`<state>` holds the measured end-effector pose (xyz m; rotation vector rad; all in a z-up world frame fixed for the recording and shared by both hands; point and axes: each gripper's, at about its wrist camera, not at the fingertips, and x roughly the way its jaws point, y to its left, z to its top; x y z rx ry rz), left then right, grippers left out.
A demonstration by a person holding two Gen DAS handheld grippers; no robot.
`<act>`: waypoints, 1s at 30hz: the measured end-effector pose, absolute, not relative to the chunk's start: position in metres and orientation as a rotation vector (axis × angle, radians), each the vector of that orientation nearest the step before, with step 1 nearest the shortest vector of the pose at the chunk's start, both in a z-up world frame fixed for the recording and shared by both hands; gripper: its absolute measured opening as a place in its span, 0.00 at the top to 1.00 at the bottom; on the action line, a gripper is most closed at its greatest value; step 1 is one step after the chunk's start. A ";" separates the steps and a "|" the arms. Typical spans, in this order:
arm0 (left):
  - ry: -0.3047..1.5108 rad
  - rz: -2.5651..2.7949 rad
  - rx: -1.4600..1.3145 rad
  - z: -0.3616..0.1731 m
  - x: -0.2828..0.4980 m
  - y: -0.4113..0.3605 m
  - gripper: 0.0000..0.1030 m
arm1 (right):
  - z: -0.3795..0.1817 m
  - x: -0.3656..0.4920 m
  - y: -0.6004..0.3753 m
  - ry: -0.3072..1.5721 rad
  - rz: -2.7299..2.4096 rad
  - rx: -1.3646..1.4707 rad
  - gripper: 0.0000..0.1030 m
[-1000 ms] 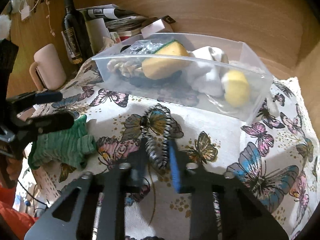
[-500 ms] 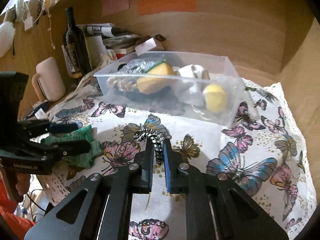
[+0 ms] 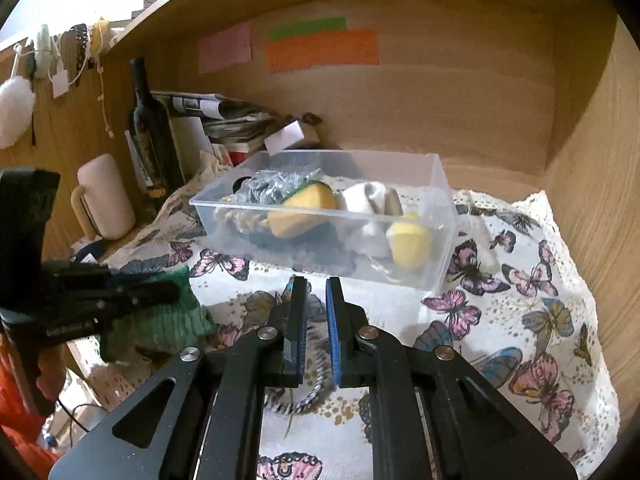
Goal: Organize soft objects
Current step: 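Carry the glove and bracelet into the clear box and open both tools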
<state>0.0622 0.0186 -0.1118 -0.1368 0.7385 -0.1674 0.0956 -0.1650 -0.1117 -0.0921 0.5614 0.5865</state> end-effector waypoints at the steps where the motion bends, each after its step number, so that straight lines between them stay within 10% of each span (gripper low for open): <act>1: 0.721 -0.166 -0.133 -0.107 0.062 0.019 0.86 | -0.112 0.095 -0.165 0.561 0.593 -0.099 0.92; 8: 0.637 -0.159 -0.120 -0.082 0.068 0.024 0.86 | -0.130 0.101 -0.166 0.649 0.588 -0.114 0.70; 15: 0.586 -0.153 -0.112 -0.069 0.073 0.023 0.86 | -0.162 0.116 -0.156 0.757 0.577 -0.188 0.69; 19: 0.575 -0.149 -0.119 -0.067 0.078 0.025 0.86 | -0.162 0.118 -0.151 0.743 0.578 -0.212 0.92; 30: 0.504 -0.119 -0.149 -0.041 0.105 0.041 0.86 | -0.119 0.120 -0.160 0.613 0.580 -0.137 0.94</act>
